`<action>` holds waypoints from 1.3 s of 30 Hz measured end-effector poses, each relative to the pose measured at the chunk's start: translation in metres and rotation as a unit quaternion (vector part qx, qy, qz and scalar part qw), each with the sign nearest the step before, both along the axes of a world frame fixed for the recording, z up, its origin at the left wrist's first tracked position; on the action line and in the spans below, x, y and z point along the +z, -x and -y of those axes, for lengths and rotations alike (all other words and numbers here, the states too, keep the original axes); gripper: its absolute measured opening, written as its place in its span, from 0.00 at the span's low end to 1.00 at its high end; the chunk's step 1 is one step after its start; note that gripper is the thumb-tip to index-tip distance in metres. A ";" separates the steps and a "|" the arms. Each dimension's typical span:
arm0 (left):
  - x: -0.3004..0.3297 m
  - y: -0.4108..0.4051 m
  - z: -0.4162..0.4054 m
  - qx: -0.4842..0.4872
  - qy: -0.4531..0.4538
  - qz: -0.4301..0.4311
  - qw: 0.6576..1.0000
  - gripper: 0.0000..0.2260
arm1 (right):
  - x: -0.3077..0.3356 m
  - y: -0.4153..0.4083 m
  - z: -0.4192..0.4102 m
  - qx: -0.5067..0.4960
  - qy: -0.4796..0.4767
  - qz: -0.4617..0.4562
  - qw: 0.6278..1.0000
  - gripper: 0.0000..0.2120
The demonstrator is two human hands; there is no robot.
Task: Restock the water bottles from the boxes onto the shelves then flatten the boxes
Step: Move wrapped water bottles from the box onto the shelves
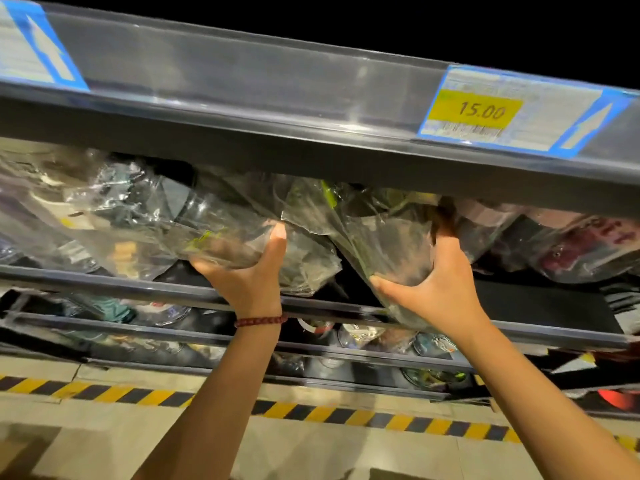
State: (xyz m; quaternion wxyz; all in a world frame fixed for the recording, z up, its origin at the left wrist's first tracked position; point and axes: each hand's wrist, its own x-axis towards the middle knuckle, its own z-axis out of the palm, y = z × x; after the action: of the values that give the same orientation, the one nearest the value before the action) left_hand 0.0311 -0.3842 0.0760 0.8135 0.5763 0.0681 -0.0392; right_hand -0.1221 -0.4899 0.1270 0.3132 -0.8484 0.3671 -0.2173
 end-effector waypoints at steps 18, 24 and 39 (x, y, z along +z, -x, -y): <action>-0.024 -0.038 -0.031 -0.047 -0.137 0.065 0.987 0.55 | -0.033 -0.044 -0.024 -0.013 -0.253 0.187 0.949 0.40; -0.021 -0.047 -0.043 -0.070 -0.172 0.086 0.979 0.54 | -0.046 -0.055 -0.036 -0.030 -0.280 0.201 0.938 0.42; -0.003 -0.059 -0.058 -0.166 -0.261 0.252 0.917 0.47 | -0.061 -0.082 -0.047 -0.046 -0.256 0.151 0.954 0.32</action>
State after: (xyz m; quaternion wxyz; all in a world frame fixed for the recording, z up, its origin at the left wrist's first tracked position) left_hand 0.0905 -0.3267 0.0728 0.6065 0.7616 -0.2281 -0.0085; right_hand -0.0400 -0.4424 0.0658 0.5611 -0.6795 0.3976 -0.2556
